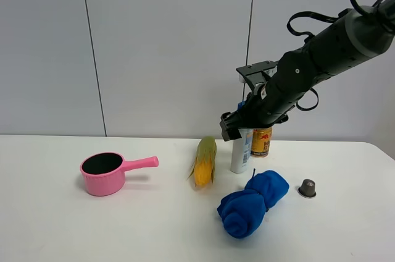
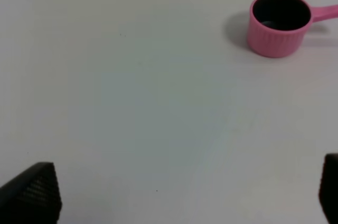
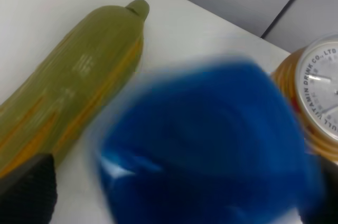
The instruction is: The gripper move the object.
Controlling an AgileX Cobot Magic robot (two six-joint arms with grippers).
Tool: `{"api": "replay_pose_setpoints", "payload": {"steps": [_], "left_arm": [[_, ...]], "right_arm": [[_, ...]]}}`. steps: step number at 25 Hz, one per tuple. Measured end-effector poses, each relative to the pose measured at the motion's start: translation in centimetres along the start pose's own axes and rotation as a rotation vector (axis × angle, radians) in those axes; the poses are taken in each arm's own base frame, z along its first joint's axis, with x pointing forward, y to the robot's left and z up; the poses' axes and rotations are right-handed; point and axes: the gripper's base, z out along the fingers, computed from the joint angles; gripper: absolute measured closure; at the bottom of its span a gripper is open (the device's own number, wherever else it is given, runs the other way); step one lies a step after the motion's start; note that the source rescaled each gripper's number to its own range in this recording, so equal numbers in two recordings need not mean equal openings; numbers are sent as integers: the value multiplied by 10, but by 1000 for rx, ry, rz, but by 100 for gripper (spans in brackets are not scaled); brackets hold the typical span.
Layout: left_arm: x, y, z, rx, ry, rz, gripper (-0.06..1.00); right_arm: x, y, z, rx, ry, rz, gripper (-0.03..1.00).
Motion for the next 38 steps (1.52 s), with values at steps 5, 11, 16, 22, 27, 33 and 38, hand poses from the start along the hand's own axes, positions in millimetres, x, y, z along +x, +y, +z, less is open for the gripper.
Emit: {"api": "replay_pose_setpoints", "payload": {"steps": [5,11,16,22,27,33,38], "left_arm": [[0,0,0,0,0,0,-6],[0,0,0,0,0,0,-6],[0,0,0,0,0,0,-6],[0,0,0,0,0,0,-6],[0,0,0,0,0,0,-6],[0,0,0,0,0,0,-6],[0,0,0,0,0,0,-6]], "right_arm": [[-1,0,-2,1,-1,0,-3],[-19,-8,-36,27,-18,7,-3],[-44,-1,-91,34,-65,-5,-3],[-64,18,-171,-12,-121,33,-3],[-60,24,-212,-48,-63,81,-2],[-51,23,-229,-64,19,89,-2],[-49,6,-237,-72,21,107,-2]]}}
